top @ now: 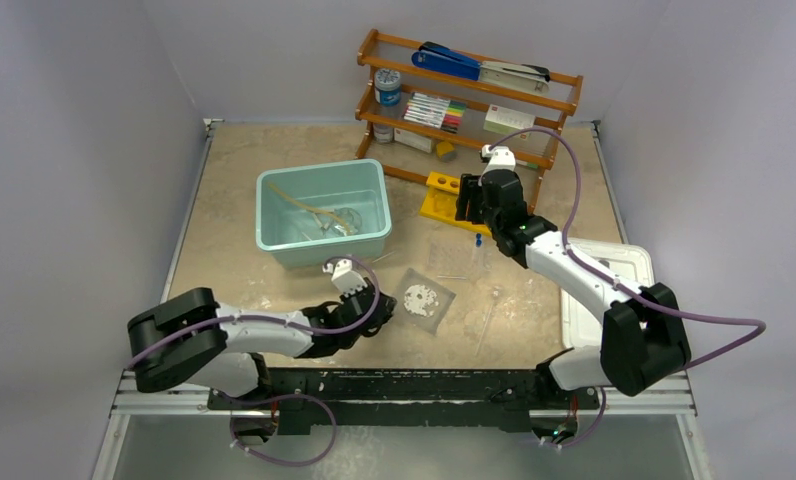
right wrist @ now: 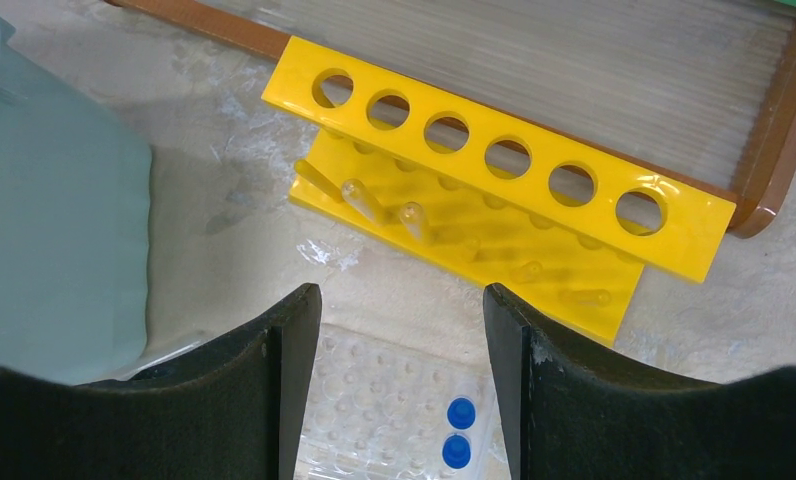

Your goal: Organize the chemistry lab equipment

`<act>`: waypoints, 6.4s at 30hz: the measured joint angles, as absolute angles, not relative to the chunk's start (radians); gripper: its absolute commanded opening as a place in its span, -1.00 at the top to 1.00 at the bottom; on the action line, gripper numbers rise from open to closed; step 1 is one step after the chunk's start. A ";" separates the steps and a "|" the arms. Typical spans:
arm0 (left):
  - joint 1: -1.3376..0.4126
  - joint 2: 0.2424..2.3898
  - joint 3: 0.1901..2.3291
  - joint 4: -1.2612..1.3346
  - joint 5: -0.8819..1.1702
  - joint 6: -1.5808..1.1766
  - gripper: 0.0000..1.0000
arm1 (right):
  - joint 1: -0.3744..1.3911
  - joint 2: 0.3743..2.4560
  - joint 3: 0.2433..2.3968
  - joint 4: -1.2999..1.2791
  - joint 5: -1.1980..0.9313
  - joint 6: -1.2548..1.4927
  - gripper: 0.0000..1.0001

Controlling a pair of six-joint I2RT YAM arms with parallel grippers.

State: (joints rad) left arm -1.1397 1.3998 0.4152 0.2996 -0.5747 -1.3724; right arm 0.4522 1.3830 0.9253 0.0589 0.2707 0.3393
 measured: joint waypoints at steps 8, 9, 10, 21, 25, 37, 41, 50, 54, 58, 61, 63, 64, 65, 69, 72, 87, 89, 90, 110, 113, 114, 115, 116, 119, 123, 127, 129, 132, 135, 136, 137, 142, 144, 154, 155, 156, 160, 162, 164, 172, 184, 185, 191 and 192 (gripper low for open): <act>-1.138 1.223 0.563 0.091 -0.577 -1.229 1.00 | 0.452 1.383 0.925 0.059 0.271 0.337 -0.26; -1.132 1.199 0.588 0.066 -0.572 -1.208 1.00 | 0.452 1.383 0.925 0.059 0.271 0.338 -0.26; -1.127 1.176 0.613 0.044 -0.564 -1.187 1.00 | 0.452 1.383 0.925 0.059 0.271 0.338 -0.26; -0.878 1.084 0.983 -0.257 -0.555 -0.936 1.00 | 0.452 1.383 0.925 0.067 0.270 0.339 -0.26; -0.745 1.058 1.004 -0.303 -0.631 -0.881 1.00 | 0.452 1.383 0.925 0.067 0.270 0.340 -0.26; -0.490 1.249 0.888 -0.196 -0.492 -0.883 1.00 | 0.452 1.386 0.918 0.078 0.268 0.344 -0.26; -0.437 1.308 0.818 -0.162 -0.426 -0.906 1.00 | 0.452 1.386 0.899 0.082 0.270 0.344 -0.27; -0.346 1.314 0.779 -0.076 -0.343 -0.933 0.59 | 0.452 1.386 0.886 0.085 0.271 0.342 -0.27; -0.327 1.314 0.759 -0.053 -0.324 -0.942 -0.10 | 0.452 1.386 0.886 0.088 0.273 0.340 -0.27; -0.323 1.312 0.756 -0.050 -0.299 -0.938 -0.23 | 0.452 1.362 0.873 0.092 0.301 0.348 -0.27; -0.323 1.296 0.761 -0.053 -0.281 -0.908 -0.27 | 0.452 1.280 0.812 0.120 0.328 0.374 -0.27; -0.324 1.275 0.778 -0.057 -0.274 -0.883 -0.31 | 0.452 1.211 0.762 0.137 0.348 0.398 -0.27; -0.327 1.262 0.795 -0.065 -0.273 -0.866 -0.33 | 0.452 1.176 0.738 0.147 0.356 0.411 -0.27; -0.334 1.247 0.817 -0.072 -0.274 -0.846 -0.34 | 0.452 1.146 0.717 0.154 0.366 0.421 -0.27; -0.454 1.208 0.934 -0.084 -0.333 -0.771 -0.34 | 0.449 1.093 0.696 0.173 0.400 0.445 -0.26; -0.639 1.210 1.005 -0.072 -0.384 -0.730 -0.33 | 0.444 1.104 0.712 0.155 0.436 0.451 -0.27; -1.278 1.857 1.208 -0.037 -0.636 -0.687 -0.37 | 0.372 1.023 0.833 0.096 0.620 0.425 -0.20; -1.291 1.922 1.277 -0.041 -0.647 -0.682 -0.37 | 0.370 0.998 0.833 0.095 0.632 0.418 -0.21; -1.292 1.948 1.306 -0.040 -0.652 -0.676 -0.37 | 0.369 0.989 0.833 0.094 0.637 0.416 -0.21; -1.362 2.113 1.373 0.001 -0.595 -0.664 -0.17 | 0.344 0.936 0.826 0.027 0.655 0.370 -0.21; -1.362 2.118 1.373 0.009 -0.593 -0.664 -0.05 | 0.342 0.936 0.824 0.028 0.651 0.367 -0.21; -1.362 2.124 1.375 0.009 -0.590 -0.664 -0.02 | 0.342 0.936 0.823 0.028 0.646 0.366 -0.21; -1.361 2.131 1.378 0.009 -0.588 -0.664 0.03 | 0.341 0.936 0.820 0.028 0.643 0.366 -0.21; -1.361 2.139 1.380 0.010 -0.585 -0.664 0.11 | 0.341 0.936 0.817 0.028 0.640 0.366 -0.21; -1.360 2.147 1.388 0.013 -0.588 -0.660 0.41 | 0.341 0.936 0.810 0.027 0.637 0.366 -0.21; -1.360 2.152 1.390 0.014 -0.592 -0.657 0.69 | 0.341 0.936 0.810 0.028 0.636 0.366 -0.20; -1.360 2.152 1.391 0.008 -0.604 -0.653 0.79 | 0.341 0.936 0.810 0.028 0.636 0.366 -0.21; -1.360 2.152 1.393 0.001 -0.613 -0.647 0.79 | 0.341 0.936 0.810 0.028 0.635 0.366 -0.21; -1.360 2.150 1.397 -0.022 -0.628 -0.634 0.79 | 0.341 0.936 0.810 0.028 0.632 0.366 -0.21; -1.359 2.138 1.400 -0.052 -0.638 -0.622 0.79 | 0.341 0.936 0.810 0.031 0.625 0.363 -0.20; -1.359 2.131 1.403 -0.062 -0.638 -0.616 0.79 | 0.341 0.936 0.810 0.033 0.622 0.362 -0.20; -1.359 2.120 1.407 -0.073 -0.639 -0.608 0.79 | 0.341 0.936 0.809 0.036 0.617 0.360 -0.21; -1.355 2.024 1.420 -0.112 -0.654 -0.582 0.79 | 0.341 0.936 0.809 0.048 0.607 0.351 -0.21; -1.348 1.953 1.420 -0.136 -0.667 -0.579 0.79 | 0.341 0.936 0.809 0.053 0.605 0.347 -0.21; -1.053 1.526 1.364 -0.196 -0.768 -0.551 0.77 | 0.341 0.936 0.809 0.060 0.580 0.344 -0.21; -1.005 1.505 1.363 -0.202 -0.773 -0.545 0.77 | 0.341 0.936 0.809 0.061 0.580 0.344 -0.21; -0.970 1.493 1.362 -0.205 -0.775 -0.539 0.77 | 0.341 0.937 0.809 0.063 0.577 0.344 -0.21; -0.817 1.480 1.351 -0.223 -0.759 -0.529 0.77 | 0.341 0.940 0.809 0.066 0.571 0.343 -0.21; -0.760 1.487 1.340 -0.233 -0.741 -0.529 0.77 | 0.341 0.943 0.809 0.066 0.564 0.343 -0.21; -0.701 1.506 1.329 -0.231 -0.717 -0.529 0.77 | 0.341 0.943 0.806 0.067 0.558 0.340 -0.21; -0.505 1.606 1.234 -0.204 -0.562 -0.531 0.77 | 0.341 0.957 0.797 0.073 0.556 0.328 -0.21; -0.496 1.661 1.188 -0.155 -0.482 -0.550 0.42 | 0.341 1.020 0.796 0.080 0.523 0.320 -0.24; -0.496 1.661 1.182 -0.152 -0.482 -0.556 0.31 | 0.341 1.022 0.796 0.080 0.521 0.320 -0.24; -0.491 1.652 1.161 -0.142 -0.482 -0.565 -0.21 | 0.341 1.029 0.797 0.077 0.497 0.317 -0.28; -0.491 1.644 1.155 -0.139 -0.481 -0.566 -0.24 | 0.341 1.029 0.797 0.076 0.491 0.317 -0.30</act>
State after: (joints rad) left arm -0.4911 1.6436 1.1549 -0.1394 -0.4812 -0.5663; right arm 0.3408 1.0290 0.7971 0.0765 0.4911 0.3172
